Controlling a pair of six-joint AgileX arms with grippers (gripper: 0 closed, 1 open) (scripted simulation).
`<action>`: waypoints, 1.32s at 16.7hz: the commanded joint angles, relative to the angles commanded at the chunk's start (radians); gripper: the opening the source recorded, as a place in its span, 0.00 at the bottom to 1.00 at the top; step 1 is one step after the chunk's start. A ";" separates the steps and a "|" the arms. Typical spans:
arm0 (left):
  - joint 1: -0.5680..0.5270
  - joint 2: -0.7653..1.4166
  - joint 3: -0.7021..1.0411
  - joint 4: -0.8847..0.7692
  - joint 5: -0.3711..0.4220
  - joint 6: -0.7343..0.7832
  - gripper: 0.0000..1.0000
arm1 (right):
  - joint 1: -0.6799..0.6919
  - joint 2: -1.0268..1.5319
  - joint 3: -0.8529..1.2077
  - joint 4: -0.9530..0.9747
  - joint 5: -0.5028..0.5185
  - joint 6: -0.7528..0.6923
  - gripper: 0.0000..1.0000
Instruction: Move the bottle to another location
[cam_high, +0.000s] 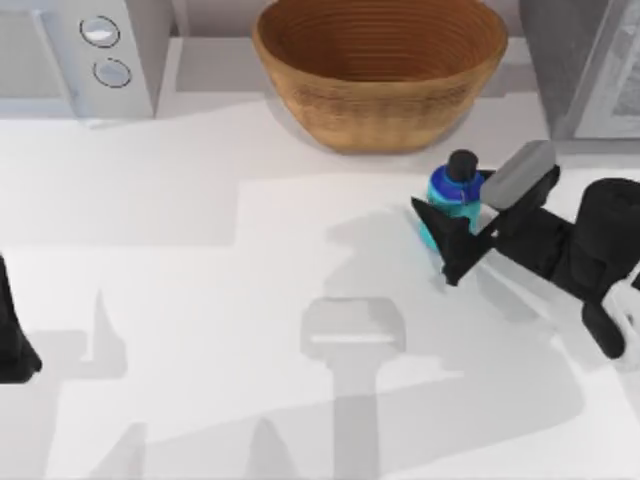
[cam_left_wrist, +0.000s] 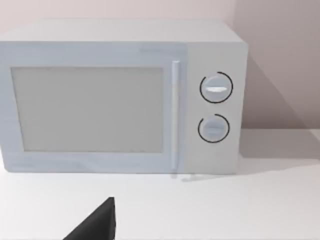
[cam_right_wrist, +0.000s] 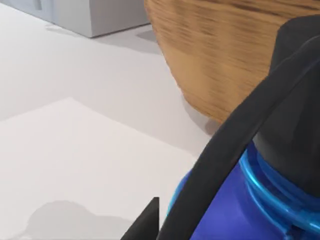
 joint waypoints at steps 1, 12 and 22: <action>0.000 0.000 0.000 0.000 0.000 0.000 1.00 | -0.054 -0.005 0.005 -0.038 -0.053 -0.023 0.00; 0.000 0.000 0.000 0.000 0.000 0.000 1.00 | -0.873 -0.187 0.050 -0.599 -0.824 -0.390 0.00; 0.000 0.000 0.000 0.000 0.000 0.000 1.00 | -0.927 -0.190 0.052 -0.626 -0.876 -0.399 0.00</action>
